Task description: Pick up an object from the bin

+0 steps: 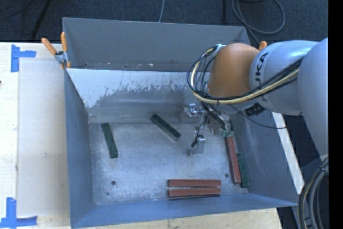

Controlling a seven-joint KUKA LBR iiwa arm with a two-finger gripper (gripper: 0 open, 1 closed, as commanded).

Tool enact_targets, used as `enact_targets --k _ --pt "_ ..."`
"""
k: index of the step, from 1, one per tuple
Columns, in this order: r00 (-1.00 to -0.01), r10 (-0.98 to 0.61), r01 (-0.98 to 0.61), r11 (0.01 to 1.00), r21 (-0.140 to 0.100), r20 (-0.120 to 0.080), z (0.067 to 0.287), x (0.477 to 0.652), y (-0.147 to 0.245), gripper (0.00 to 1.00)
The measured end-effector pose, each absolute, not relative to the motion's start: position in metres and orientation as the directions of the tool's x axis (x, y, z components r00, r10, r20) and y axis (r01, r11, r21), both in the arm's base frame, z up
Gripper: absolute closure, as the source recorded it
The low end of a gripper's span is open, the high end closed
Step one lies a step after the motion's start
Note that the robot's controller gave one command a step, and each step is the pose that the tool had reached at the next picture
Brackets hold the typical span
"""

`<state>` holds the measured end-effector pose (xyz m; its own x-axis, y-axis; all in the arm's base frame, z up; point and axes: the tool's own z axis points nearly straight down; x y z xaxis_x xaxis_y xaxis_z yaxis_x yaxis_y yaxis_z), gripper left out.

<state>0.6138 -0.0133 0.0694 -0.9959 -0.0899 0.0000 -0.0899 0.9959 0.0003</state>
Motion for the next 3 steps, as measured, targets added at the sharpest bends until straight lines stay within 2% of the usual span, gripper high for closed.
enact_targets --k 1,2,3 --pt "-1.0 -0.03 -0.03 1.0 0.004 0.0 0.07 0.609 0.066 0.0" --pt "-1.0 -0.026 -0.026 1.0 0.0 -0.001 0.07 0.61 0.06 1.0" --pt "-0.998 -0.056 -0.056 0.998 0.001 -0.01 0.217 0.619 0.074 1.0"
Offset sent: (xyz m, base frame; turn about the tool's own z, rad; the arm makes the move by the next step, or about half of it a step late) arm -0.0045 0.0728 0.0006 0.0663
